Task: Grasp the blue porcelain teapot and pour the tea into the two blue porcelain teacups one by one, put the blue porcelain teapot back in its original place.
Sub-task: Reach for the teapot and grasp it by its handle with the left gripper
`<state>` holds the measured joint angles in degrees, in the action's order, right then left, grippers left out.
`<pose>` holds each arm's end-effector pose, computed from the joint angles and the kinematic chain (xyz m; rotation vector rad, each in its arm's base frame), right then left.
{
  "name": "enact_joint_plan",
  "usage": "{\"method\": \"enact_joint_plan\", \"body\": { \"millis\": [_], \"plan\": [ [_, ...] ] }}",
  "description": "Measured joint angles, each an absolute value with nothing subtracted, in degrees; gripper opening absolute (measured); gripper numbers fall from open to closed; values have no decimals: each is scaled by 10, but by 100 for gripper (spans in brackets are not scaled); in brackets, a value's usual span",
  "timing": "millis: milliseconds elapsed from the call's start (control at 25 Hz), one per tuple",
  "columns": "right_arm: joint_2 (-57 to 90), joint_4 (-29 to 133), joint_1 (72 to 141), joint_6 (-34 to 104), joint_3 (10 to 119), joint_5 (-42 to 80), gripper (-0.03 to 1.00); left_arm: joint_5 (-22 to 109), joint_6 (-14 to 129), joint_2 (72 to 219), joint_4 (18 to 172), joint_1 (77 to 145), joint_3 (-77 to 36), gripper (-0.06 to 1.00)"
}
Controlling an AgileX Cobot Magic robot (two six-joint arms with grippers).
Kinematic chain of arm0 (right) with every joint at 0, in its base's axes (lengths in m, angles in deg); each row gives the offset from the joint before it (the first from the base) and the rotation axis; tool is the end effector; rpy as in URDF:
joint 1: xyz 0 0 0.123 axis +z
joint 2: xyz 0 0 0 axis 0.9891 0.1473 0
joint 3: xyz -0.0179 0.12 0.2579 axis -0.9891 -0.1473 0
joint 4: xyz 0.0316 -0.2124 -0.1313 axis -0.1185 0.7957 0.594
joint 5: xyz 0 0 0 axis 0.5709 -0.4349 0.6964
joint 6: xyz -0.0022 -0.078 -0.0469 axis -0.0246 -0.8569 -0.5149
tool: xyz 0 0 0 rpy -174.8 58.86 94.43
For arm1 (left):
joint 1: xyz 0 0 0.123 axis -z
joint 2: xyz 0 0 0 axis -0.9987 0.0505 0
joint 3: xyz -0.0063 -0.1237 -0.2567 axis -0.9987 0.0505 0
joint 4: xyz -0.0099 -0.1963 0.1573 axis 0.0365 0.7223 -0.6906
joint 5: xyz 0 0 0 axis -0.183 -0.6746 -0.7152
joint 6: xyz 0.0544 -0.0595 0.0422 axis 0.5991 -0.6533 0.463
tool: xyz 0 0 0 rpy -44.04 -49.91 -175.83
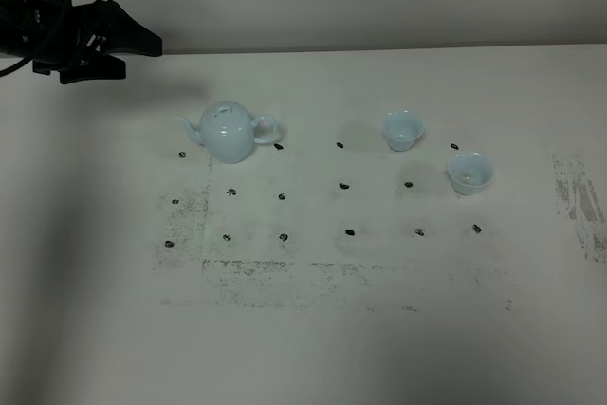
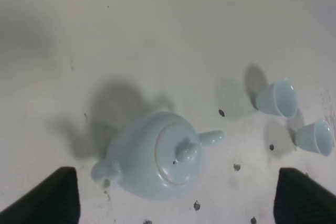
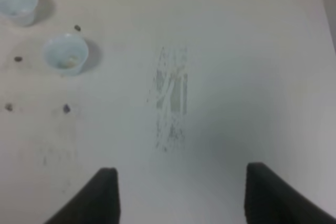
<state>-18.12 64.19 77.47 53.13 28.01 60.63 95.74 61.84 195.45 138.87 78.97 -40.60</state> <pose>0.1160 -0.0135 0.3347 -0.0293 2.2878 -0.1658 0.4720 0.0031 0.2239 0.0586 2.4004 -0.9379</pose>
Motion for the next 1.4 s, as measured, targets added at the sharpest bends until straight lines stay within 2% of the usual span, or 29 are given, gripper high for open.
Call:
{"method": "enact_joint_plan", "body": {
  "millis": [360,800,1400],
  "plan": [
    [-376,625,775,531,154,657,54,956,639,1954,1390,790,-406,72],
    [-480,587,775,515,133,717,52,955,642,1954,1391,790,-406,71],
    [-560,571,775,489,128,715,38,948,643,1954,1392,790,-406,71]
  ]
}}
